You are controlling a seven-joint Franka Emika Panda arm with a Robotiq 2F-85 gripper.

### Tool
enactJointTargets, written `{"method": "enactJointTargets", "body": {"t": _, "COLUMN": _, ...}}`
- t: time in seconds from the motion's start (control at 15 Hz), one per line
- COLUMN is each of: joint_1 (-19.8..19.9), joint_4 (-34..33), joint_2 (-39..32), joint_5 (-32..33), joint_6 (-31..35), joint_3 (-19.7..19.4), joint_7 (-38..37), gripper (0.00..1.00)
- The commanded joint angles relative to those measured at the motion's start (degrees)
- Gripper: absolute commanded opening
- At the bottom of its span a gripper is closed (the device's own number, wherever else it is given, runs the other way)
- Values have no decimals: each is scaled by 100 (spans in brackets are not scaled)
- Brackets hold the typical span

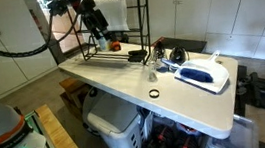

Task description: Push the left side of the shoe rack on the table forward slightly

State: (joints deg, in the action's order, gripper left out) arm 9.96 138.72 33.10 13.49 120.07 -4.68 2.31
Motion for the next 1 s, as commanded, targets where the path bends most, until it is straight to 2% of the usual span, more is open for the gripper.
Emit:
{"method": "enactJointTargets", "body": {"t": 0.0, "joint_1": -44, "joint_4": -11, "joint_2": -1, "joint_5": 24, "joint_6": -15, "joint_3": -36, "joint_7": -18, "gripper": 100}}
{"method": "enactJointTargets", "body": {"t": 0.13, "joint_1": -193, "joint_4": 32, "joint_2": 63, "joint_5": -76, "joint_6": 48, "joint_3": 0, "joint_7": 97, "gripper": 100}}
{"method": "enactJointTargets", "body": {"t": 0.53, "joint_1": -1542, "joint_4": 346, "joint_2": 656, "joint_5": -1082, "joint_6": -78, "joint_3": 726, "joint_7": 285, "gripper": 100}}
{"method": "enactJointTargets", "body": {"t": 0.8, "joint_1": -2555, "joint_4": 424, "joint_2": 744, "joint_5": -2226, "joint_6": 495, "joint_3": 1289, "joint_7": 112, "gripper": 100}}
{"method": "enactJointTargets", "body": {"t": 0.93, "joint_1": -2995, "joint_4": 476, "joint_2": 655, "joint_5": -2699, "joint_6": 1153, "joint_3": 1578, "joint_7": 49, "gripper": 100}}
